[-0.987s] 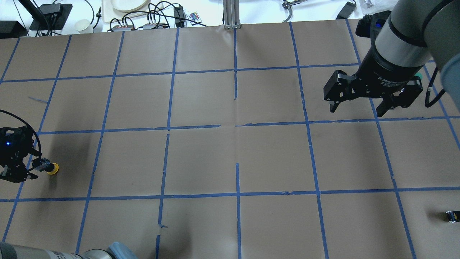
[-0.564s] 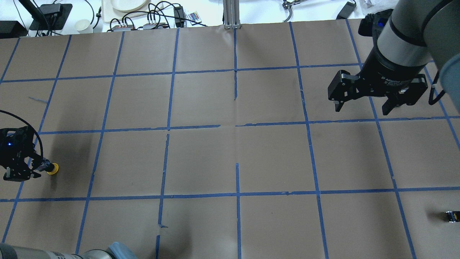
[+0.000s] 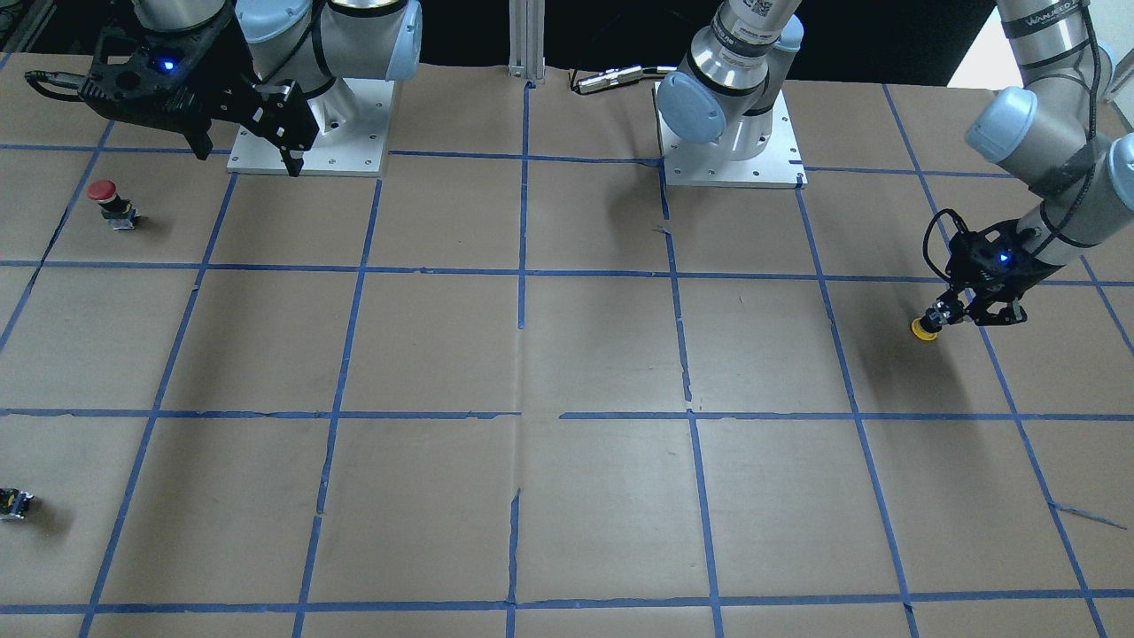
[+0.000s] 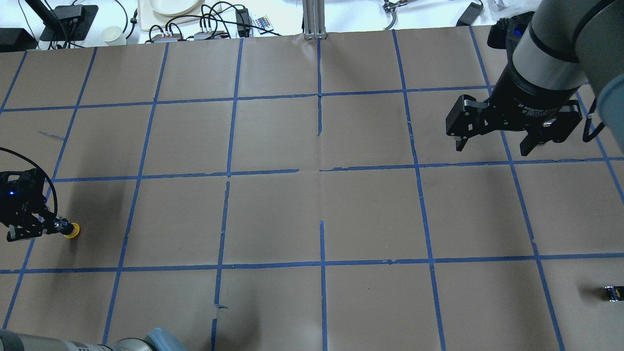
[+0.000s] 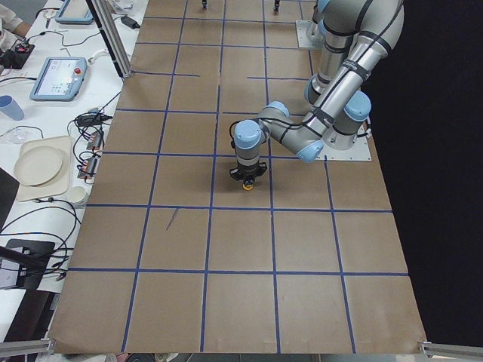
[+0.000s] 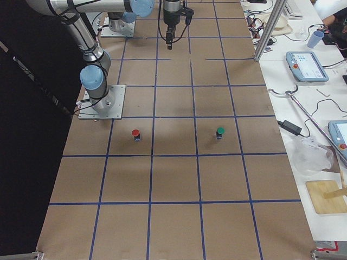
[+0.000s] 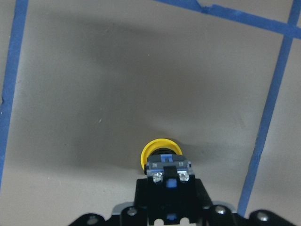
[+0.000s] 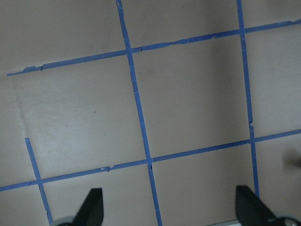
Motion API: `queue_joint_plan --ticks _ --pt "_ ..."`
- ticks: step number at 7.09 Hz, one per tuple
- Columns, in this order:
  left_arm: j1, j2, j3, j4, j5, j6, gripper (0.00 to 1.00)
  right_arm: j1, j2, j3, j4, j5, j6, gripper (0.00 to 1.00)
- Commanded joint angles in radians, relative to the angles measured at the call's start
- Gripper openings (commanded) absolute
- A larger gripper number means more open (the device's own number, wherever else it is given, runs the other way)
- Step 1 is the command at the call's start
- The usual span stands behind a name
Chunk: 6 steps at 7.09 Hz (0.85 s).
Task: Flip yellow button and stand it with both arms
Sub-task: 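Lower the left gripper over the button body and close on it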
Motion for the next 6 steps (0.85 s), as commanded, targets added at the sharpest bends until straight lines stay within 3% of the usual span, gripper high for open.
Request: queue_joint_plan --ticks 1,4,6 --pt "-0.002 0.056 0.011 -0.083 -0.089 -0.03 0.03 0.0 0.001 0.0 -0.003 -0.003 0.004 1.0" --pt "-0.011 0.222 0.01 -0.487 -0.281 -0.087 0.03 -0.001 0.007 0.001 -0.003 -0.002 0.005 1.0" --pt "-0.135 0.246 0.032 -0.676 -0.457 -0.119 0.03 -0.009 0.011 -0.005 0.005 0.024 0.034 1.0"
